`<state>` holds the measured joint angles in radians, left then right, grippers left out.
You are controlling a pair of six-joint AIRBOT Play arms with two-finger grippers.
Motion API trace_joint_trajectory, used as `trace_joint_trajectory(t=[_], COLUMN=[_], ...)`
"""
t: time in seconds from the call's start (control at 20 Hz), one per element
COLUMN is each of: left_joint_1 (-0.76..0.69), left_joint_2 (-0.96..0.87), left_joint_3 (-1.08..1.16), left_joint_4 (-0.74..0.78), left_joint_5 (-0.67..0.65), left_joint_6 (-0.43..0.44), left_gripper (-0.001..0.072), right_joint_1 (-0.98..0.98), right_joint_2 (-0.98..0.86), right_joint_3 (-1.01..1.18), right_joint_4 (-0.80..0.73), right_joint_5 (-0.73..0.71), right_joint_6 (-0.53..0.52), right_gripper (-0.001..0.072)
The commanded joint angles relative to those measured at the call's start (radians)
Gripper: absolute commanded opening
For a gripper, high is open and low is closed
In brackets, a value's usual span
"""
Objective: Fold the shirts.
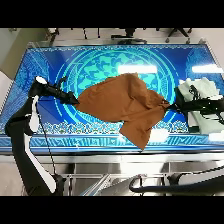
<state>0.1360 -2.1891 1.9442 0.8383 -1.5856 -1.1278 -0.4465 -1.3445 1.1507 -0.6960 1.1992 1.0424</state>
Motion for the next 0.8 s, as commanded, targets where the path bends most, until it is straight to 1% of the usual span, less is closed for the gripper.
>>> trace_joint_trajectory(t=[0.0,0.1,0.15,0.2,0.25,0.35,0.4,0.5,0.55,0.6,0.65,0.75], left_joint_1=[-0.022,-0.017,-0.014,-0.007,-0.003,0.013,0.020,0.034,0.043,0.049,0.059,0.076], left_joint_2=[-0.011,-0.004,0.011,0.037,0.069,0.129,0.153,0.201,0.220,0.237,0.254,0.295], left_joint_3=[0.049,0.073,0.066,0.042,0.004,-0.087,-0.131,-0.217,-0.249,-0.279,-0.308,-0.367], left_joint_4=[-0.020,-0.020,-0.019,-0.019,-0.019,-0.018,-0.018,-0.018,-0.018,-0.017,-0.018,-0.018], left_joint_5=[-0.011,-0.037,-0.052,-0.056,-0.052,-0.047,-0.041,-0.018,-0.006,-0.002,-0.002,0.003], left_joint_6=[-0.004,-0.042,-0.042,-0.042,-0.039,-0.013,-0.005,0.017,0.021,0.026,0.030,0.038], left_gripper=[0.0015,0.0013,0.0012,0.0012,0.0012,0.0012,0.0012,0.0012,0.0012,0.0012,0.0012,0.0012], right_joint_1=[-0.001,-0.002,-0.003,-0.005,-0.010,-0.032,-0.044,-0.050,-0.048,-0.040,-0.028,0.003], right_joint_2=[0.000,0.012,0.022,0.034,0.049,0.081,0.105,0.184,0.235,0.278,0.306,0.322], right_joint_3=[0.001,0.001,0.001,0.001,0.000,-0.009,-0.031,-0.143,-0.222,-0.297,-0.352,-0.418], right_joint_4=[-0.001,-0.002,-0.008,-0.022,-0.055,-0.146,-0.167,-0.167,-0.159,-0.140,-0.114,-0.036], right_joint_5=[0.017,0.024,0.030,0.041,0.066,0.123,0.158,0.181,0.158,0.106,0.054,-0.037], right_joint_6=[0.000,0.000,0.000,0.001,0.002,0.063,0.083,0.082,0.070,0.064,0.056,0.016], right_gripper=[0.0022,0.0022,0.0060,0.0199,0.0251,0.0252,0.0255,0.0259,0.0329,0.0446,0.0511,0.0510])
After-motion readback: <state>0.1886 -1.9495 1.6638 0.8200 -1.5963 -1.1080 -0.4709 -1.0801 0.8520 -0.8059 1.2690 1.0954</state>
